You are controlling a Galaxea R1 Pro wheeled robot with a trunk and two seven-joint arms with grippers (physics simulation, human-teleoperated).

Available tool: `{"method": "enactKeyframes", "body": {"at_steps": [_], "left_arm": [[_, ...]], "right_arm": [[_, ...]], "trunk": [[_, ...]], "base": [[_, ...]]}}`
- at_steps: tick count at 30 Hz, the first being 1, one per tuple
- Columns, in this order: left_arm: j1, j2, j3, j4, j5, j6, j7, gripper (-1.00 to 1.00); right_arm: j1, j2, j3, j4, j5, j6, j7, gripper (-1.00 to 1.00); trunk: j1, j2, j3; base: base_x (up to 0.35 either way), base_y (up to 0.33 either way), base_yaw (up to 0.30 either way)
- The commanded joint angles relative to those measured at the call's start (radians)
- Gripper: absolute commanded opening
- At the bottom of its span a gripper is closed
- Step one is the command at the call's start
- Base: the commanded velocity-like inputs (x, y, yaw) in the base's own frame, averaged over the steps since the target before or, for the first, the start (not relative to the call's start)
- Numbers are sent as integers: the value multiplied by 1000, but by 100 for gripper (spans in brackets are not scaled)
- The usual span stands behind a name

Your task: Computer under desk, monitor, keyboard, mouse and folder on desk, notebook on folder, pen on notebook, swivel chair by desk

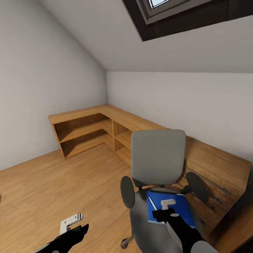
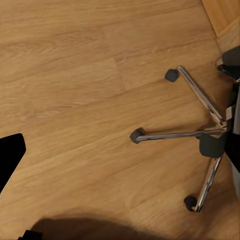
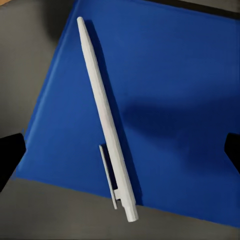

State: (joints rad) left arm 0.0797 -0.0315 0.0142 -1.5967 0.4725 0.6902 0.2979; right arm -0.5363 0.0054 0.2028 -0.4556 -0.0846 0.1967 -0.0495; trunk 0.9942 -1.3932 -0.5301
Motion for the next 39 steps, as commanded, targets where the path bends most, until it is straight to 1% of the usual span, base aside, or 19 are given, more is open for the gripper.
{"method": "enactKeyframes", "body": {"at_steps": [1,3,5,8,11,22,33,39], "left_arm": [[0,-1,1,-2,11,3,7,100],[0,-1,1,-2,11,3,7,100],[1,-12,1,-3,11,3,7,100],[0,-13,1,-4,11,3,7,100],[1,-17,3,-4,11,3,7,100],[2,-15,3,-5,11,3,7,100],[1,-14,3,-5,11,2,9,100],[2,-14,3,-5,11,2,9,100]], "right_arm": [[-1,-2,7,-2,-9,4,-5,100],[-1,-8,7,-2,-11,-2,-3,100],[-1,3,15,-13,-9,10,-5,100],[-1,3,15,-19,-8,27,-5,100],[-1,8,16,-15,-8,21,-5,100],[-1,13,16,-13,-7,32,-5,100],[-1,13,15,-12,-7,33,-4,100],[-1,13,16,-12,-7,33,-5,100]], "trunk": [[4,-8,-4],[12,-22,-10],[12,-22,-10],[12,-22,-10],[12,-22,-10],[12,-22,-10],[54,-99,-45],[54,-99,-45]], "base": [[0,0,0],[0,0,0],[0,0,0],[0,0,0],[0,0,0],[0,0,0],[0,0,0],[0,0,0]]}}
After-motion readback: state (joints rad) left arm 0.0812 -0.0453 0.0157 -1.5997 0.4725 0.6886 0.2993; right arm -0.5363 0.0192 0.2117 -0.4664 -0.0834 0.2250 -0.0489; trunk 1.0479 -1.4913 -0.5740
